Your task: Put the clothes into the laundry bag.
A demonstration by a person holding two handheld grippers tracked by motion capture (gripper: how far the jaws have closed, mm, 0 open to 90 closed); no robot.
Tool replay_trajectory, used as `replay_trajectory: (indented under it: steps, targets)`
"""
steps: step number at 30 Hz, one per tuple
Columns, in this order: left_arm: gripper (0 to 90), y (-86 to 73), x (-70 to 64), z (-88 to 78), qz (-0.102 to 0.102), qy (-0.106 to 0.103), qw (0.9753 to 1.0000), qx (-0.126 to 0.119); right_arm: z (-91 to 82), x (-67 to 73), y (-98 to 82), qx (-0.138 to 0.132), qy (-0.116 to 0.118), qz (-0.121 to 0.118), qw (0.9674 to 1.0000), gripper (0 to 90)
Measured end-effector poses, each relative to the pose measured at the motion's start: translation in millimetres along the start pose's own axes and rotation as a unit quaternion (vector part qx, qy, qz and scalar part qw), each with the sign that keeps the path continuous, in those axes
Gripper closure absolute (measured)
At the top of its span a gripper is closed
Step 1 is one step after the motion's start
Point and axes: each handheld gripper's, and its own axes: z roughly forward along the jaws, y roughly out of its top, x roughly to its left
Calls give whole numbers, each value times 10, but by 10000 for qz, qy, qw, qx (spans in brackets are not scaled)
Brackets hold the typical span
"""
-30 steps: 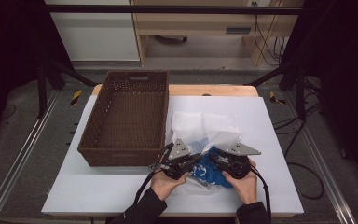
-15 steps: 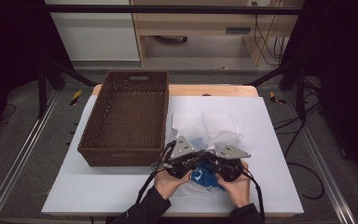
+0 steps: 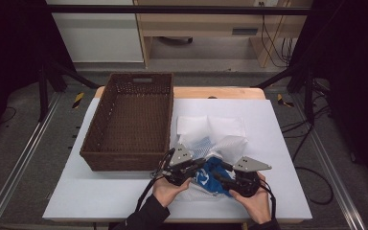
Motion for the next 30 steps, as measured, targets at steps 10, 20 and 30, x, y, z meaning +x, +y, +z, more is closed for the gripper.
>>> replay_trajectory:
  steps: [10,20,30]
  targets:
    - [889,-2,5,7,-11,3,10000,-2,261,-37,-254,788,-146,116,9967,752]
    - [889,58,-36,-29,-31,-86,9999,-137,23,21,57,-224,151,151,9995,863]
    - [889,71,-78,-112,-6,-170,9996,-223,546,-3,100,338,-743,-38,9967,833]
